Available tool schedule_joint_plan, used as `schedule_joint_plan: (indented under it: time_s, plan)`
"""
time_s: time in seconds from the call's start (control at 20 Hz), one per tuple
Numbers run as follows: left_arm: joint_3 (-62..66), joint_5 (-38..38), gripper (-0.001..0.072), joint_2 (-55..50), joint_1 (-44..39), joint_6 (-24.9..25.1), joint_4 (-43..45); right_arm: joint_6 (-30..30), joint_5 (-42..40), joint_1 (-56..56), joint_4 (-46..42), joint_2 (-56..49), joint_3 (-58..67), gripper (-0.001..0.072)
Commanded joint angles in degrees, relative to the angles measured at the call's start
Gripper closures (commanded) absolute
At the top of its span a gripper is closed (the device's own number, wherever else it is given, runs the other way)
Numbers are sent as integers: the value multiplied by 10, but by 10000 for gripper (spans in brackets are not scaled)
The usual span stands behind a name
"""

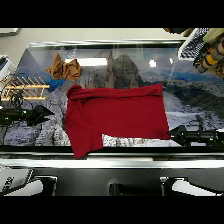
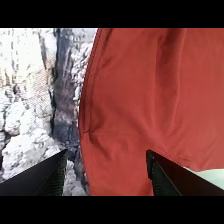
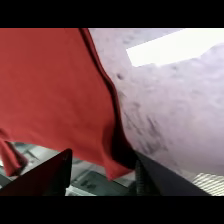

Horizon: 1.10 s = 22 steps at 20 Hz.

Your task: Fold the clothes and pants, and hang the long-sleeved shirts on hangers.

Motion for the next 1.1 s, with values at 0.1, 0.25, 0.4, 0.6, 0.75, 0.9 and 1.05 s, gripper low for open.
schedule_joint_plan:
  time_s: [0.1, 0.25, 0.4, 0.6, 0.75, 0.9, 1.05]
  plan:
    - [0, 9, 161, 0, 0, 0, 0, -10, -15, 0, 1, -15, -14, 373]
    - [0, 14, 161, 0, 0, 0, 0, -11, -14, 0, 1, -15, -14, 446]
    - [0, 14, 161, 0, 0, 0, 0, -15, -2, 0, 1, -15, -14, 601]
    - [-21, 22, 161, 0, 3, 15, 1, -20, 12, 0, 1, -11, -14, 688]
    - [-56, 37, 161, -12, 1, 49, 0, -18, 8, 0, 2, -11, -14, 688]
    - [-72, 47, 161, -38, -1, 80, -11, -18, 9, 0, 3, -11, -14, 688]
    - [-73, 51, 162, -68, -2, 108, -36, -18, 11, 0, 3, -11, -14, 688]
